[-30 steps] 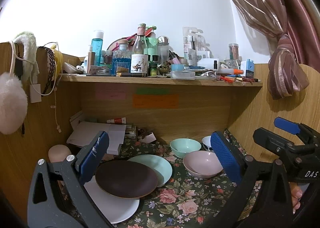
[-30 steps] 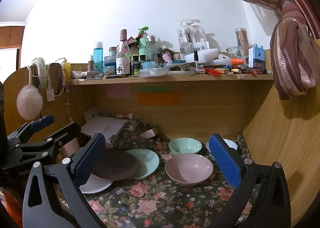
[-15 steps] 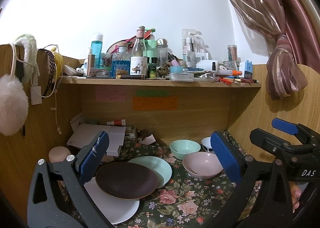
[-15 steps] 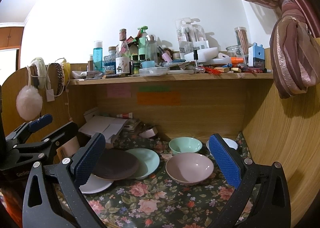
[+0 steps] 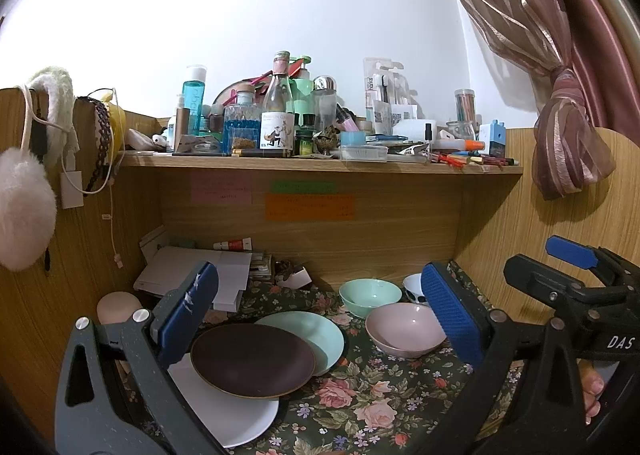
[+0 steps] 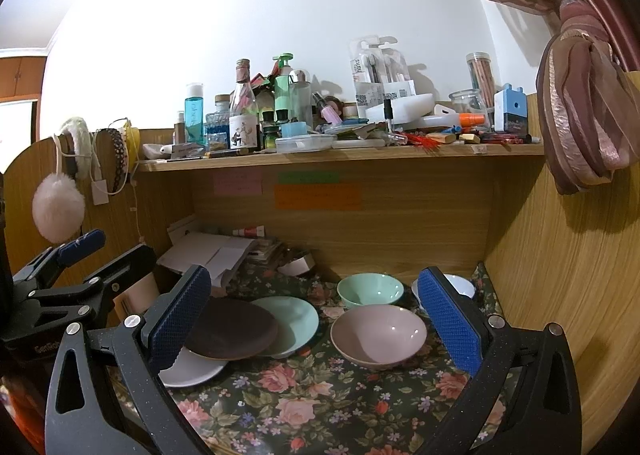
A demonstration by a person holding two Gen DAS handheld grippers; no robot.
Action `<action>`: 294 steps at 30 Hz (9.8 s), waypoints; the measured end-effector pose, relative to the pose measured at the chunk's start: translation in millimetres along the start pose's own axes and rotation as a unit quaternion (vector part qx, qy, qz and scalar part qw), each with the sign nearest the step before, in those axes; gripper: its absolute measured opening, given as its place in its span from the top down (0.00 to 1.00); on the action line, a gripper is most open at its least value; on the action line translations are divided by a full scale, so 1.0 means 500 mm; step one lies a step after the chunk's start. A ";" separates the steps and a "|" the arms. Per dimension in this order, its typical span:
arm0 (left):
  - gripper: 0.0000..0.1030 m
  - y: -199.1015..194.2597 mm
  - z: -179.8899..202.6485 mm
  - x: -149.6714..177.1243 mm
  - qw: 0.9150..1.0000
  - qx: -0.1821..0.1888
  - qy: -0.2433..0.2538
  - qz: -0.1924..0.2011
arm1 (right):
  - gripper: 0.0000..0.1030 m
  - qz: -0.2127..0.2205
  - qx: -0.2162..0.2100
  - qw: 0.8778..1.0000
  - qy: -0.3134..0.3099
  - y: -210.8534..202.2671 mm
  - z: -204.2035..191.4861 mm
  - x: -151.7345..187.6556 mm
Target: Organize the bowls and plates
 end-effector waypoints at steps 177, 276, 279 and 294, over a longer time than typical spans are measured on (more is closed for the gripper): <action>0.65 0.245 0.044 0.432 0.935 0.122 -0.051 -0.330 | 0.68 -0.334 0.009 0.935 0.121 0.247 0.180 0.370; 0.50 0.204 -0.381 0.554 0.918 -0.053 -0.147 -0.364 | 0.64 -0.461 -0.130 0.877 0.021 0.513 -0.215 0.464; 0.50 0.213 -0.375 0.557 0.919 -0.048 -0.142 -0.366 | 0.64 -0.462 -0.130 0.877 0.013 0.521 -0.226 0.467; 0.50 0.205 -0.366 0.542 0.921 -0.044 -0.128 -0.365 | 0.65 -0.432 -0.119 0.893 -0.029 0.515 -0.239 0.457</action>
Point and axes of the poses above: each gripper's, at about its wrist camera, not at the fingertips, and y roughly the way its jaws point, z to its right, x to its underside, the point moved 8 cm from there along y, roughly the way its jaws point, and after that the axes turned 8 degrees about y, right-handed, at the moved point
